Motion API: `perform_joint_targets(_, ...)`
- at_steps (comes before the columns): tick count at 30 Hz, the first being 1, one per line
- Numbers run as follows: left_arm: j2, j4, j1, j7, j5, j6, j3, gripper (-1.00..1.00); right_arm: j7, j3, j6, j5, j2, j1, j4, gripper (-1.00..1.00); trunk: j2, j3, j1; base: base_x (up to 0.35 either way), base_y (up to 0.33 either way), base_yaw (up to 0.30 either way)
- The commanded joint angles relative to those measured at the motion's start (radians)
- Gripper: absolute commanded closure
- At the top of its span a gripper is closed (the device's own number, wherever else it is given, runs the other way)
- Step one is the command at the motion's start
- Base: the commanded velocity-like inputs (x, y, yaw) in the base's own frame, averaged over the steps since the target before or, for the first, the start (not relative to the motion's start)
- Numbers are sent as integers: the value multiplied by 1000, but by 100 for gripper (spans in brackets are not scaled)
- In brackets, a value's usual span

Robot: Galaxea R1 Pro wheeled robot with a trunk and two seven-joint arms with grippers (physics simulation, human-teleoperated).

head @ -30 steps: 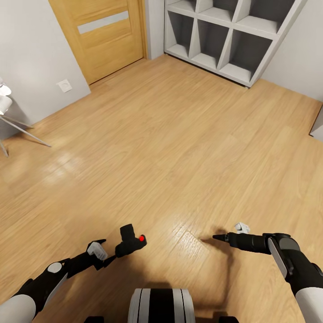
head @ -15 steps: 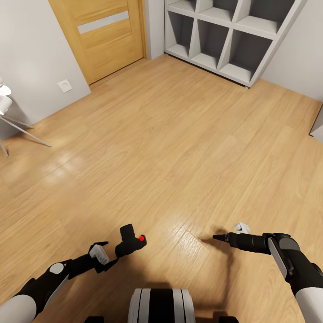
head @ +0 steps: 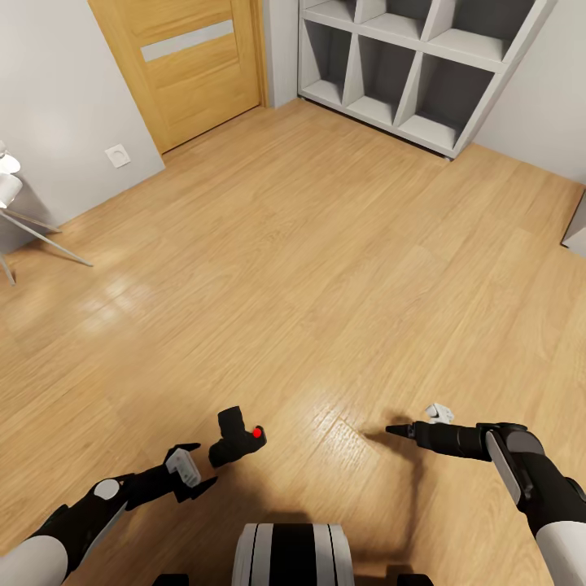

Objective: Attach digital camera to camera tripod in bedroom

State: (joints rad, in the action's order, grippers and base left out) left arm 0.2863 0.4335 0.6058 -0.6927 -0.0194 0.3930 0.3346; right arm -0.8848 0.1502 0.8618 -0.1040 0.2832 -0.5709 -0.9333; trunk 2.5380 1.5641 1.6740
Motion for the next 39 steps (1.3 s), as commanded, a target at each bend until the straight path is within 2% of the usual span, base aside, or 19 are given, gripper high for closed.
perform_joint_targets(1, 1, 0, 1, 1, -2, 5, 4, -100, 2, 1, 8, -9, 0, 0, 0, -100, 0, 1, 0, 0, 0, 0)
perform_joint_targets(24, 1, -1, 1, 5, -2, 4, 6, -100, 9, -1, 8, 1, -1, 0, 14, -100, 0, 1, 0, 0, 0, -44)
perform_joint_targets(39, 1, -5, 1, 6, -4, 4, 6, -100, 7, -1, 9, 1, -1, 0, 14, -100, 0, 1, 0, 0, 0, -128)
